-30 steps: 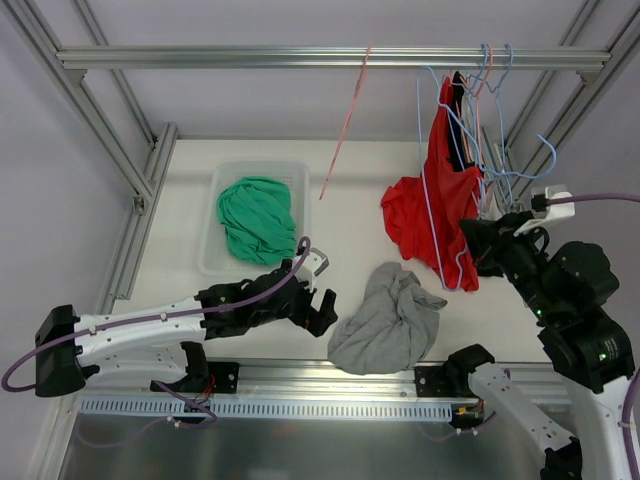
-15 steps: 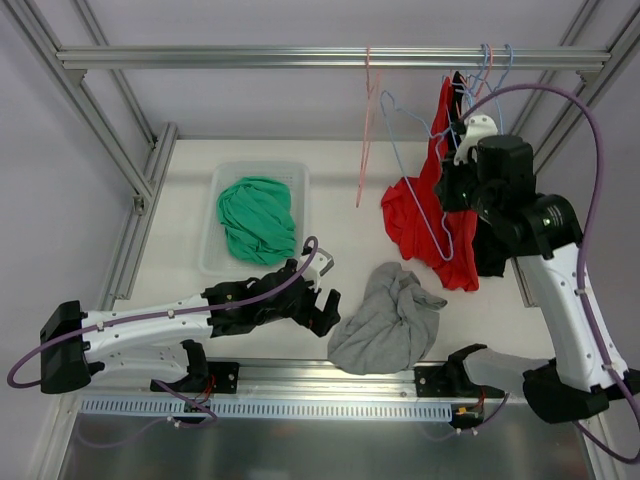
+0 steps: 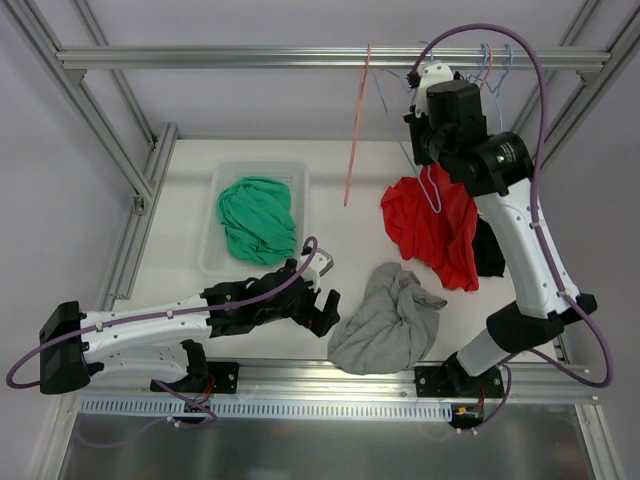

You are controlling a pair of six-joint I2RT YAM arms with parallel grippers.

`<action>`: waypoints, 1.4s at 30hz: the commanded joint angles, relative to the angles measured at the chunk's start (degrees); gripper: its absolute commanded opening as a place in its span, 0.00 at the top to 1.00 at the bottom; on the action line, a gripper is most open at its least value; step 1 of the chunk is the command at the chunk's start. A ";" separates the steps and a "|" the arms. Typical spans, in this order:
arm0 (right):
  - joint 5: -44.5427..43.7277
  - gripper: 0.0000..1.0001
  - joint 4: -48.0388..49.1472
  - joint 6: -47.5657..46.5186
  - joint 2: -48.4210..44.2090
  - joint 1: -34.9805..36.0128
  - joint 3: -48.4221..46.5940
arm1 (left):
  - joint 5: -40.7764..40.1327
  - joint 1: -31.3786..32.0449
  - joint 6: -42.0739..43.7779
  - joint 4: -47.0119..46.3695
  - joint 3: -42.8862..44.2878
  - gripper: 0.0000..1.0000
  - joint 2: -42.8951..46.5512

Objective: Remove the tank top from the hanger

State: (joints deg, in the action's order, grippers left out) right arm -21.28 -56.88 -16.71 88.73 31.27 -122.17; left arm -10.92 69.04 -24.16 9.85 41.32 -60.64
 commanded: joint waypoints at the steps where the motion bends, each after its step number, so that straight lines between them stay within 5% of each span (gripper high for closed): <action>1: -4.82 1.00 -0.77 -2.54 4.24 0.20 -5.87 | 1.16 0.40 1.14 -0.53 -0.36 0.01 0.35; 18: -3.77 1.00 -0.16 -3.42 13.66 -1.21 -14.76 | 1.60 0.40 -0.62 -0.71 -3.18 0.01 0.35; 34: 2.11 0.99 -1.04 -1.04 11.21 -1.74 -5.71 | 2.04 0.49 -0.89 -1.41 -4.23 0.01 0.44; 37: 2.73 0.84 -0.95 -0.78 10.42 -1.82 -6.24 | 2.22 0.49 -0.71 -1.50 -3.79 0.01 0.18; 38: 2.91 0.60 -1.04 -0.61 9.72 -1.82 -6.33 | 2.22 0.49 -0.71 -1.58 -3.79 0.01 0.00; 42: 3.35 0.44 -1.04 0.01 6.73 -1.74 -5.19 | 2.57 0.49 -0.62 -2.20 -2.57 0.01 -1.14</action>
State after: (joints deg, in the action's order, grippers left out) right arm -18.90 -57.21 -17.30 100.33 29.45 -127.63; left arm -9.74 69.04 -24.05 9.67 37.23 -60.88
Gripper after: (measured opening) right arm 0.541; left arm 0.986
